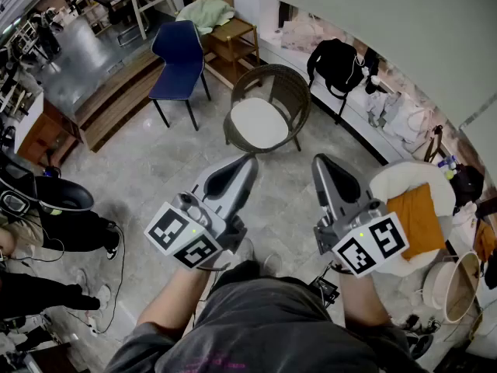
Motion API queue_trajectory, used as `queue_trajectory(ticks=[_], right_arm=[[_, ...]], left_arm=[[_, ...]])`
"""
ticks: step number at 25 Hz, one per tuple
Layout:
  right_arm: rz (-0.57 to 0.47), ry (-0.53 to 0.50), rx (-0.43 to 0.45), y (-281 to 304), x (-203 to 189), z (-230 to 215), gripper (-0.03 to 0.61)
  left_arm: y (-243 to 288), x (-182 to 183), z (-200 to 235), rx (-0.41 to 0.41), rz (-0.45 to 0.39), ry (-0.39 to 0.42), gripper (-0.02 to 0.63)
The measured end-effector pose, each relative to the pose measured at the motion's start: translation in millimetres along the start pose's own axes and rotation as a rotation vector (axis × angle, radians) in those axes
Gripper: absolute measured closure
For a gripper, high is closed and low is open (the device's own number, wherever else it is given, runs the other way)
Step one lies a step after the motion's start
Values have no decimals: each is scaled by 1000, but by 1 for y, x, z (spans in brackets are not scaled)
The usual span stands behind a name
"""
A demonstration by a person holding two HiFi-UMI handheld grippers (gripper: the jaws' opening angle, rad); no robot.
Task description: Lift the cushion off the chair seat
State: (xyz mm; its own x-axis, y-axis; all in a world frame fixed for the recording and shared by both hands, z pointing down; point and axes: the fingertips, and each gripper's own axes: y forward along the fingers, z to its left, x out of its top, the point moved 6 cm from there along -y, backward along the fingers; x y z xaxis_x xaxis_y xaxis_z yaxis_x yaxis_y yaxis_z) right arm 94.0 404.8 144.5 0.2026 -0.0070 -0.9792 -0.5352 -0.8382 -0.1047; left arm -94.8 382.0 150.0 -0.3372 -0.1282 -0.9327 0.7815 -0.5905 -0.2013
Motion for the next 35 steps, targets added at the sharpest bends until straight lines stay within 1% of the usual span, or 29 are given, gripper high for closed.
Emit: queue_trajectory(ticks=[5, 12, 22, 29, 35], right_arm=[[2, -7, 1, 5, -1, -2, 568], [4, -9, -21, 5, -2, -1, 568], [0, -2, -13, -4, -1, -1, 568], [-1, 1, -8, -1, -1, -12, 568], [-6, 22, 4, 4, -4, -31, 566]], left_arm=[[3, 0, 6, 6, 0, 2, 604], [-6, 0, 8, 29, 2, 17, 604], [-10, -2, 1, 48, -5, 13, 604], [2, -7, 6, 56, -3, 9, 604], [17, -16, 15, 68, 3, 2, 604]])
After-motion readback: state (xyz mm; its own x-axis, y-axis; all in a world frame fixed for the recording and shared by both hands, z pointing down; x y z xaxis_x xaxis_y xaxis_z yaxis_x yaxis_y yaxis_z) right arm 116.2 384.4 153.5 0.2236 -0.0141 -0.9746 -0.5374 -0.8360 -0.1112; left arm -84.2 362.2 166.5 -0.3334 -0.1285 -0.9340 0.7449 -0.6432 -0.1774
